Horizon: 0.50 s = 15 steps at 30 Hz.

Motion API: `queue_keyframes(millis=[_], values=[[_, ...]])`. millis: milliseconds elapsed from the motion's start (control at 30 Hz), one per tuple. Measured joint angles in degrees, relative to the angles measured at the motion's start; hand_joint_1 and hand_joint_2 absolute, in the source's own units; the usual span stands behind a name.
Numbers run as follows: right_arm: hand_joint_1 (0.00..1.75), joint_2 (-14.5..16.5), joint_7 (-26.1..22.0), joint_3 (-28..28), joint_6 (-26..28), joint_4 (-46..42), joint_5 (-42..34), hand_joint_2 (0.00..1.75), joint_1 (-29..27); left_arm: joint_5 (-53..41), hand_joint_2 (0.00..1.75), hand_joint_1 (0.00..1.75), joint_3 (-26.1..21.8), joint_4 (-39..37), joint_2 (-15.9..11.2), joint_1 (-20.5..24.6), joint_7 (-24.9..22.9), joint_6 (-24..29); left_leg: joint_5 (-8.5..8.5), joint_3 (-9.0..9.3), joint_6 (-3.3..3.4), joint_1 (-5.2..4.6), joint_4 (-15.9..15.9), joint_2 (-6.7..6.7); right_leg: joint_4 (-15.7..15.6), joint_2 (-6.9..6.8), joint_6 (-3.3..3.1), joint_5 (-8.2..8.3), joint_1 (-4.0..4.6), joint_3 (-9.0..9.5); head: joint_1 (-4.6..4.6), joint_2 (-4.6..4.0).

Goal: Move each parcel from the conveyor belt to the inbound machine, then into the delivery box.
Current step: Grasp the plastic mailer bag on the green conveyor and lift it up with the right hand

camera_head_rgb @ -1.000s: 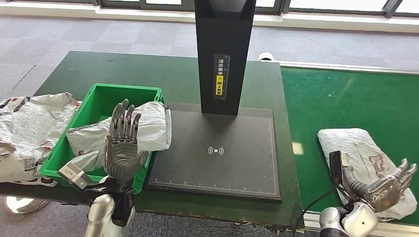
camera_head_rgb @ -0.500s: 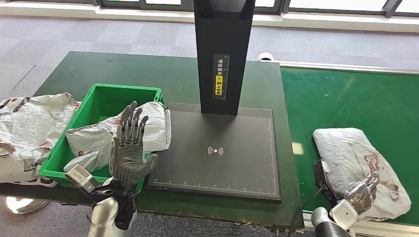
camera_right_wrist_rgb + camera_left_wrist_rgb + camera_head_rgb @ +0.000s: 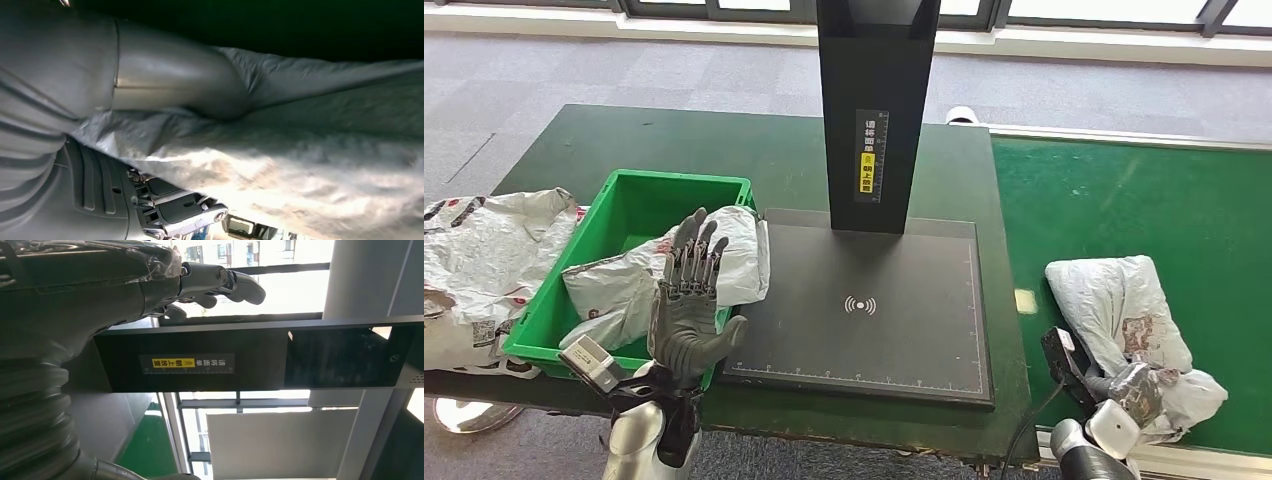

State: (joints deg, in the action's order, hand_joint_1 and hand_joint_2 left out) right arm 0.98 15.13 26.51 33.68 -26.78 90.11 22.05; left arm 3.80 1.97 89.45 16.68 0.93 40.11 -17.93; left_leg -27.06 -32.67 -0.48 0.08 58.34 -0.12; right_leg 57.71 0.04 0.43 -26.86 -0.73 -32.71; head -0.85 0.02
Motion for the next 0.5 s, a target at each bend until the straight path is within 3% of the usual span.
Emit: queue_keyframes(millis=[133, 233, 367, 500], values=[[1.75, 0.5, -6.2, 0.0, 5.0, -3.0, -2.4, 1.75, -1.5, 0.0, 1.75, 0.00, 0.0, -0.1, 0.0, -0.5, 0.0, 0.6, 0.00, -0.01, 0.00, -0.01, 0.0, -0.02, 0.0, -0.02, 0.00, 0.00, -0.01, 0.00, 0.00, 0.00], [1.75, 2.3, -15.1, 0.2, 6.3, -12.1, -5.2, 1.75, -4.6, -0.1, 1.75, 0.00, 0.0, -0.2, 0.0, -1.2, 0.0, 1.1, -0.01, -0.05, -0.01, -0.01, 0.0, 0.00, 0.0, 0.01, 0.00, 0.00, 0.00, -0.08, 0.00, 0.00], [1.75, 4.6, -21.9, 0.9, 6.5, -20.8, -7.8, 1.75, -7.2, -0.2, 1.75, 0.00, 0.0, -0.4, 0.0, -1.6, 0.0, 1.3, -0.01, -0.10, -0.02, 0.01, 0.0, -0.01, 0.0, -0.01, -0.02, -0.02, 0.01, -0.14, 0.00, 0.00], [1.75, 10.2, -45.6, 6.3, 6.5, -32.0, -16.6, 1.75, -8.2, -0.2, 1.75, 0.00, 0.1, -1.0, 0.0, -1.6, 0.0, 1.3, 0.01, -0.14, -0.04, 0.03, 0.0, 0.08, 0.0, 0.07, -0.03, -0.01, 0.02, -0.25, -0.01, 0.00]])
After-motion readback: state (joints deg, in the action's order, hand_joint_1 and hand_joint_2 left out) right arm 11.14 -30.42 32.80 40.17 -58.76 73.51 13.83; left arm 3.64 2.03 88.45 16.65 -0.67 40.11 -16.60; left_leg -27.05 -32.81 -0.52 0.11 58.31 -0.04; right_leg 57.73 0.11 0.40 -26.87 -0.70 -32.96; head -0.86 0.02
